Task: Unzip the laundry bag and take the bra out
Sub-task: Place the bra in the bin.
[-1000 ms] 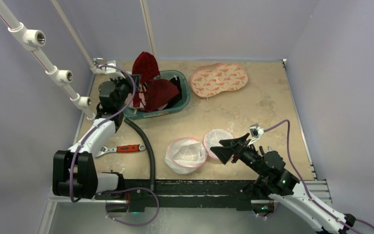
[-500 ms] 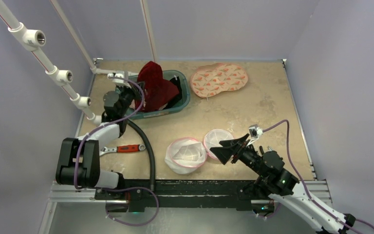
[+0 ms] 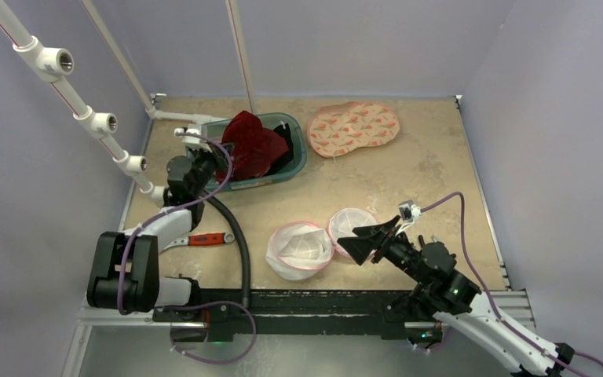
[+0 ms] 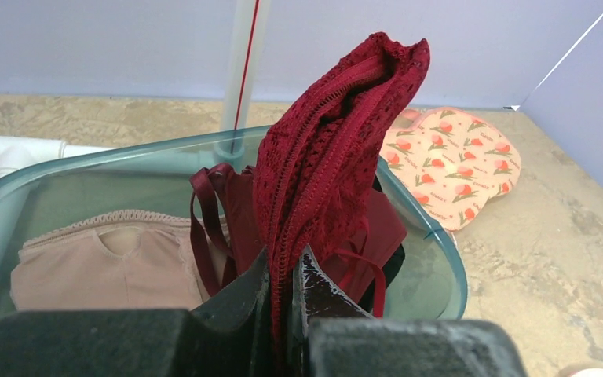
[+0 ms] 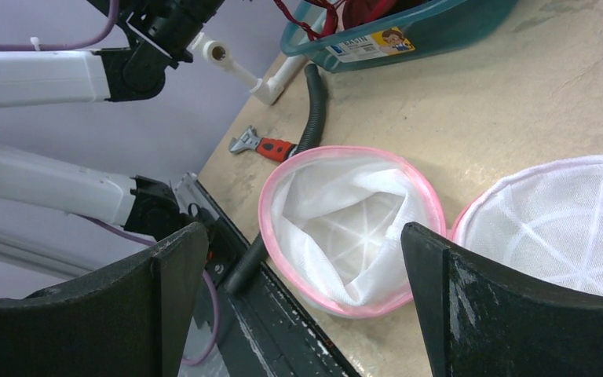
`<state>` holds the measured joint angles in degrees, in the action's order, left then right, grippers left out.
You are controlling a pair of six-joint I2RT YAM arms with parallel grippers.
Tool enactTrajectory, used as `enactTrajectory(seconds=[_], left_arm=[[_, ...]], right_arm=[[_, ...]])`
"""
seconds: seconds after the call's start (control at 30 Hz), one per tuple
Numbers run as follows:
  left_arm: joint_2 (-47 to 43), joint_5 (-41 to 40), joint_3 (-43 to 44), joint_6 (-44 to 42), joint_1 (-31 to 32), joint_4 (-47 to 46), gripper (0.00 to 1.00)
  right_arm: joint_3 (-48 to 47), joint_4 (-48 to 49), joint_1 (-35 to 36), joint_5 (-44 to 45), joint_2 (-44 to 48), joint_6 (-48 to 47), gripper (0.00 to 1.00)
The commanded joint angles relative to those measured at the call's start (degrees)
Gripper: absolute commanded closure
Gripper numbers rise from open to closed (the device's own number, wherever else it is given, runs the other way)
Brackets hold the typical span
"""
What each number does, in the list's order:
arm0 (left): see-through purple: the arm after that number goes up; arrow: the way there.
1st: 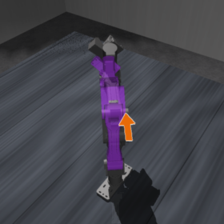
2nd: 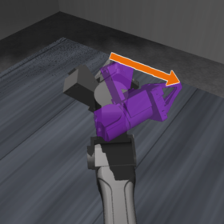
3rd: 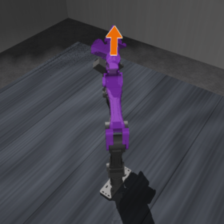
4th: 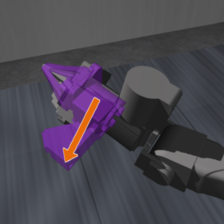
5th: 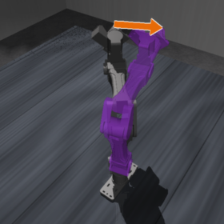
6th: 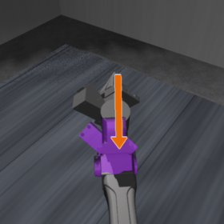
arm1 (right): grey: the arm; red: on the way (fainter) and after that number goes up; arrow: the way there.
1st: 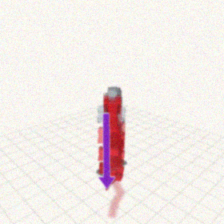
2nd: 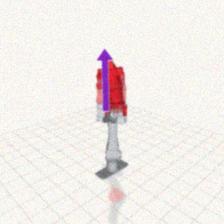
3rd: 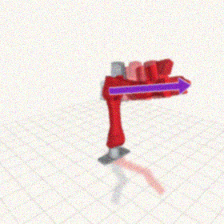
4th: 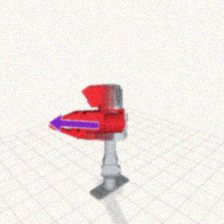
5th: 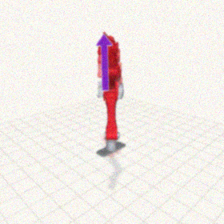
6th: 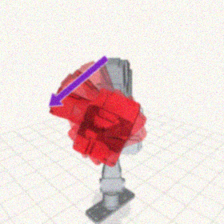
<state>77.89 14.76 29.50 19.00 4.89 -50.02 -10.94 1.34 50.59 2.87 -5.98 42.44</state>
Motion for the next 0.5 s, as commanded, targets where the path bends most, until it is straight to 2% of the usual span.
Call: enactTrajectory(seconds=[0.0, 0.13, 0.27, 0.4, 0.43, 0.47], left_arm=[[-2.6, 0.0, 5.3, 3.4, -0.4, 11.5, 1.0], [1.2, 0.4, 8.4, 2.7, -0.4, 19.7, 1.0], [3.3, -2.4, 7.4, 2.8, -0.5, 18.9, 1.0], [5.0, -6.5, 9.4, 2.2, -0.5, 22.2, 1.0], [5.2, -7.3, 10.1, 2.2, -0.5, 23.8, 0.99], [5.3, -8.0, 10.7, 2.1, -0.5, 24.6, 0.91]], right_arm=[[0.5, 3.2, 0.1, -1.1, 0.0, 0.2, 0.05], [0.3, 3.4, 0.2, -1.4, -0.8, 0.3, 0.05], [0.9, 3.4, 0.2, -1.6, 0.6, 0.9, 0.05], [0.7, 1.9, 0.2, -1.2, 1.6, 0.8, 0.05], [0.6, 1.5, 0.2, -1.1, 1.7, 0.7, 0.05], [0.6, 1.4, 0.2, -1.0, 1.8, 0.6, 0.05]])
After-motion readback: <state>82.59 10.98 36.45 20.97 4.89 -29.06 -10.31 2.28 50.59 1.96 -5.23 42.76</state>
